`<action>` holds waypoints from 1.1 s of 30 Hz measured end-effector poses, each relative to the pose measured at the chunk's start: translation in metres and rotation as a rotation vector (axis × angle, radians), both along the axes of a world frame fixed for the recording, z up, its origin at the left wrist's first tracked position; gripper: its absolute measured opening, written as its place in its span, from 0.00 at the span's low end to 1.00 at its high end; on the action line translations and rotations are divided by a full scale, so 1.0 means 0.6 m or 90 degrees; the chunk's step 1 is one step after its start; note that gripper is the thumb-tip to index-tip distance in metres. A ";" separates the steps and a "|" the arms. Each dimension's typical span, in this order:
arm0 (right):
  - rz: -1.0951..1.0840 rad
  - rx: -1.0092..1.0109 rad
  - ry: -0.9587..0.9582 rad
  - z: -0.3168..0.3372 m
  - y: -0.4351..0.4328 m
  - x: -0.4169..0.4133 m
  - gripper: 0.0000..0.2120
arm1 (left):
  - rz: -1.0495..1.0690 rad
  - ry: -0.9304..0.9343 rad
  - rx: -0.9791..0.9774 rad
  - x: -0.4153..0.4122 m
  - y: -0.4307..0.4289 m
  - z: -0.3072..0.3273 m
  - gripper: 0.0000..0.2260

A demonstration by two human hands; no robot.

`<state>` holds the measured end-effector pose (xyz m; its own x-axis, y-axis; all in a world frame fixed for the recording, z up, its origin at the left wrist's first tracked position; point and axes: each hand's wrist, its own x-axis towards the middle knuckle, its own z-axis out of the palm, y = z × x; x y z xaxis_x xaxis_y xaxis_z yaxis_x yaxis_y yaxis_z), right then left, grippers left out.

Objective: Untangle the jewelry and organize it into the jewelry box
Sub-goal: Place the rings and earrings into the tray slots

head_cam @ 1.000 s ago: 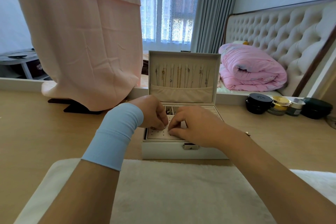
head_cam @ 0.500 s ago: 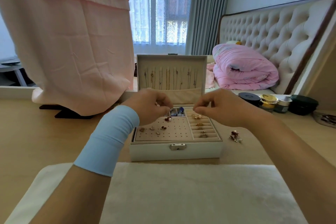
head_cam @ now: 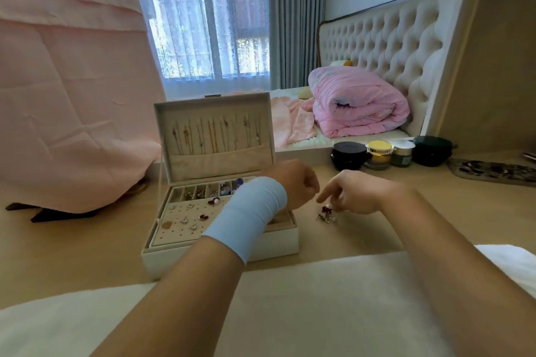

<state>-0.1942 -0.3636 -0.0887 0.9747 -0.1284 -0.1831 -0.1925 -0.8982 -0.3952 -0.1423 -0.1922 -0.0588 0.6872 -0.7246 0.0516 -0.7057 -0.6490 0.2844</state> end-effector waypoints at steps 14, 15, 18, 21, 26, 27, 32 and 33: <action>-0.011 0.221 -0.197 0.012 -0.015 0.005 0.09 | 0.058 0.056 -0.058 0.020 -0.041 -0.040 0.19; -0.006 0.241 -0.210 0.015 -0.012 0.005 0.11 | 0.064 0.068 -0.084 0.020 -0.038 -0.037 0.20; 0.002 0.288 -0.222 0.021 -0.006 0.005 0.17 | 0.070 0.060 -0.121 0.020 -0.029 -0.028 0.13; -0.004 0.274 -0.216 0.027 -0.002 0.003 0.19 | 0.068 0.016 -0.117 0.017 -0.017 -0.022 0.08; 0.014 0.099 -0.100 0.018 0.011 0.008 0.14 | 0.099 -0.019 -0.145 0.017 0.019 -0.013 0.09; 0.012 0.056 -0.068 0.014 0.013 0.008 0.12 | 0.102 -0.023 -0.156 0.017 0.028 -0.010 0.09; 0.002 -0.041 -0.021 0.002 0.020 0.010 0.06 | 0.099 -0.013 -0.195 0.020 0.077 0.006 0.10; 0.004 -0.050 -0.023 0.000 0.022 0.011 0.05 | 0.093 -0.007 -0.202 0.020 0.089 0.009 0.11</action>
<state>-0.1877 -0.3502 -0.0884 0.9814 -0.1341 -0.1371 -0.1729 -0.9277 -0.3307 -0.1303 -0.1391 -0.0531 0.7809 -0.5650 0.2664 -0.6157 -0.6242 0.4808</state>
